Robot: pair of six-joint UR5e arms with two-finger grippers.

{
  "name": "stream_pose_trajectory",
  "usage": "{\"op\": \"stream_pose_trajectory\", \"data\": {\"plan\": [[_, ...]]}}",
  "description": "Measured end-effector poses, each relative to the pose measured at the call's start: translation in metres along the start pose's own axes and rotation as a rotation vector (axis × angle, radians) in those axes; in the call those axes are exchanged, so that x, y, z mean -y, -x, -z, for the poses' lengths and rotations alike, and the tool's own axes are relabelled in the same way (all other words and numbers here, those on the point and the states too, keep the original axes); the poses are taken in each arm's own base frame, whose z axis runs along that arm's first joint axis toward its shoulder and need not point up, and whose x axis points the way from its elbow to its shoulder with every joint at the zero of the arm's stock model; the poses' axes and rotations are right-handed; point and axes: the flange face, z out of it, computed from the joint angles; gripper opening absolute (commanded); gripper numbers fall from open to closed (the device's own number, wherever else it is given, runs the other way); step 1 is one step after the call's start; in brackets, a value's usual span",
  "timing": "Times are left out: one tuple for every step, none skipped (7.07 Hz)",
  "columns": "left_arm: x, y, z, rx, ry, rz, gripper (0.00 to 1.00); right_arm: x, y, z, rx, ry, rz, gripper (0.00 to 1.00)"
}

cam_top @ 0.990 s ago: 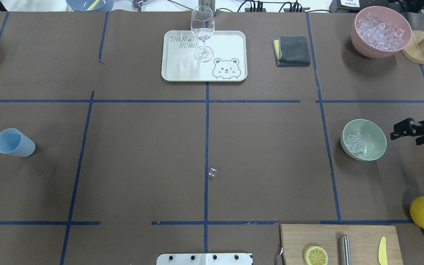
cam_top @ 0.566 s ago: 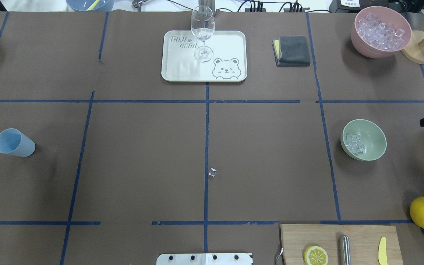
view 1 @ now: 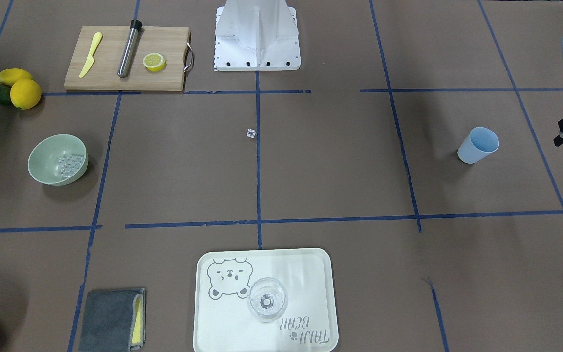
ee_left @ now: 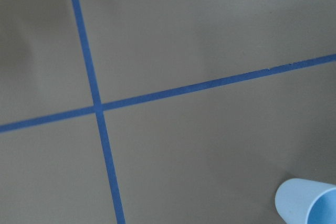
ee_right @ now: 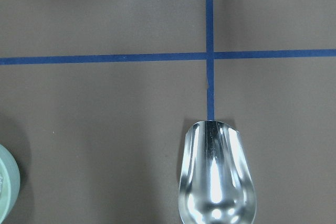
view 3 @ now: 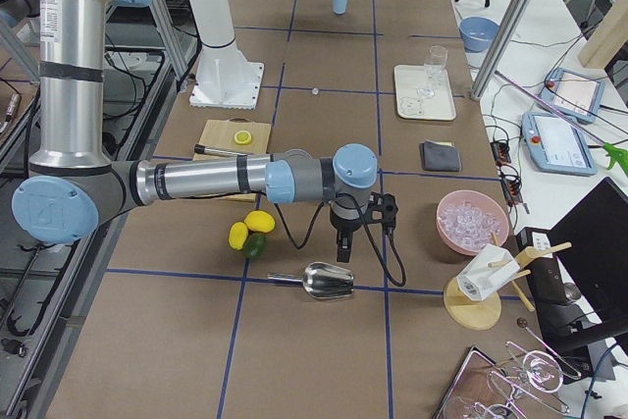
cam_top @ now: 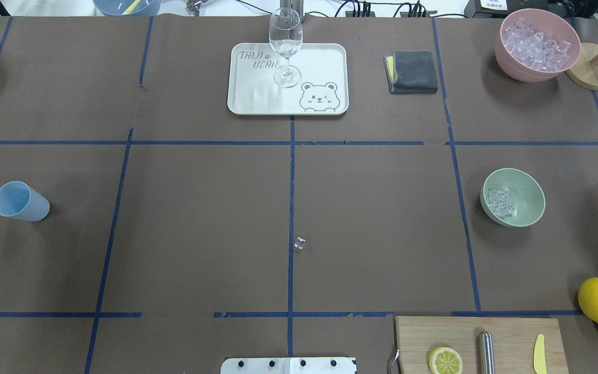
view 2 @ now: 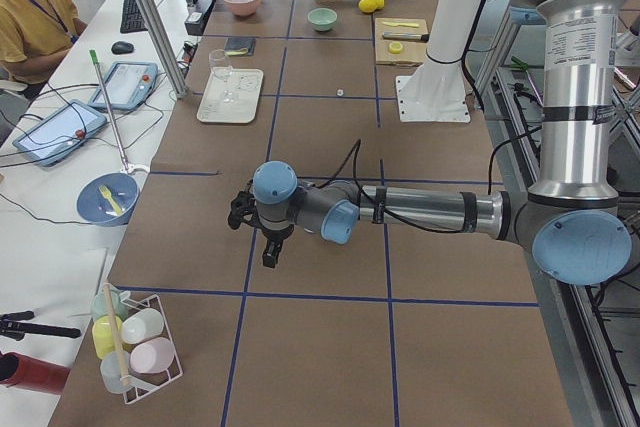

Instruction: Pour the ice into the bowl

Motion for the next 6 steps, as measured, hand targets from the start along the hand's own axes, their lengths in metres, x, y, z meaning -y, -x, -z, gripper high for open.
{"op": "stream_pose_trajectory", "data": {"plan": [[-0.005,0.013,0.015,0.01,-0.009,-0.023,1.0,0.002,-0.001,0.002,0.001,0.005,0.003,1.0],[-0.019,0.027,0.019,0.015,-0.006,-0.031,1.0,0.001,-0.001,0.003,0.009,0.007,-0.001,1.0],[-0.037,0.04,0.014,0.017,0.01,-0.02,1.0,0.001,0.002,0.002,0.018,0.011,-0.009,1.0],[-0.048,0.048,0.009,0.017,0.024,-0.008,1.0,0.001,0.007,-0.001,0.021,0.018,-0.026,1.0],[-0.054,0.052,0.006,0.017,0.031,0.001,1.0,0.002,0.013,-0.004,0.023,0.018,-0.036,1.0],[-0.056,0.053,0.005,0.018,0.034,0.003,1.0,0.003,0.016,-0.004,0.027,0.007,-0.028,1.0]]}}
